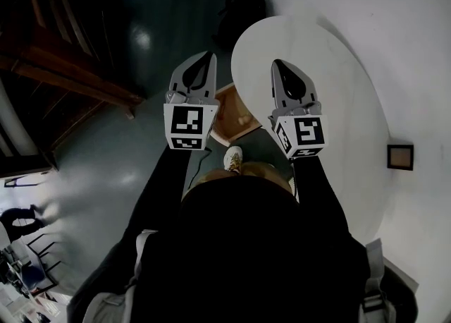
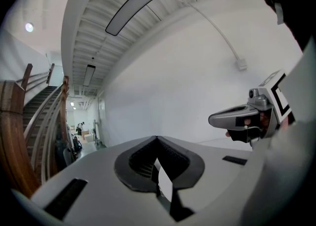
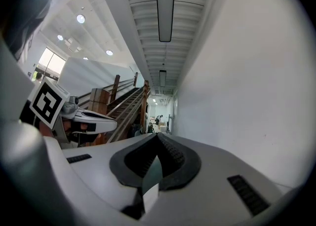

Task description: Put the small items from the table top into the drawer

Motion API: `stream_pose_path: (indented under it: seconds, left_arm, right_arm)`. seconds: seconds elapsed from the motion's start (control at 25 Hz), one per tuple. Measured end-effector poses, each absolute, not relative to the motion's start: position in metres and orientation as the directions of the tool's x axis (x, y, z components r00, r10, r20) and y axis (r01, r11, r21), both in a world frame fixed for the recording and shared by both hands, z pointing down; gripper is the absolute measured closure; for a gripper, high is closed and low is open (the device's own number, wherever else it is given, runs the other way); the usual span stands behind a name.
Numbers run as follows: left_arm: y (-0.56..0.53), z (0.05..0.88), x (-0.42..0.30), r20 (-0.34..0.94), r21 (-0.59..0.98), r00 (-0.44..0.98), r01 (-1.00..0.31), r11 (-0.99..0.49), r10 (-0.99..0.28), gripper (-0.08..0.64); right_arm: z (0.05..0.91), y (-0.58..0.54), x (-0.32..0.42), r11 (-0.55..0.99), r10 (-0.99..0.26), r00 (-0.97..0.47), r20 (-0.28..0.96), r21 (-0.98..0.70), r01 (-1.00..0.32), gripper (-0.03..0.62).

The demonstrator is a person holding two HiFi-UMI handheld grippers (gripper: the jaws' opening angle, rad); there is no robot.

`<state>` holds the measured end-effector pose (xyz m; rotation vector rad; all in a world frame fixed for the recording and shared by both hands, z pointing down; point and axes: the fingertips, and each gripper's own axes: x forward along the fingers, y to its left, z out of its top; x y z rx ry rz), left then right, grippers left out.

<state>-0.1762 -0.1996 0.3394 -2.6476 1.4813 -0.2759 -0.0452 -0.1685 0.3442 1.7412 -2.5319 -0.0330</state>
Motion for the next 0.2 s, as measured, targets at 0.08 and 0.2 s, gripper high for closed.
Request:
stream_pose_path:
  seconds: [0.08,0.2]
  left_arm:
    - [-0.1969,0.3387,-0.1752,0.106,-0.167,0.518,-0.832,-0.529,-0.849,0.546]
    - [-0.1925,0.3378,-0.1742,0.099,-0.164,0.529,-0.827,-0.538,-0.843,0.546]
  right_arm:
    - [0.3436,-0.1671,-0.0459,0.359,-0.933,-0.357,0.042,0.057,-0.932,0.565]
    - [0.3428,-0.1652,-0.0472,0.359,-0.933,-0.357,0.041,0.058,-0.932,0.565]
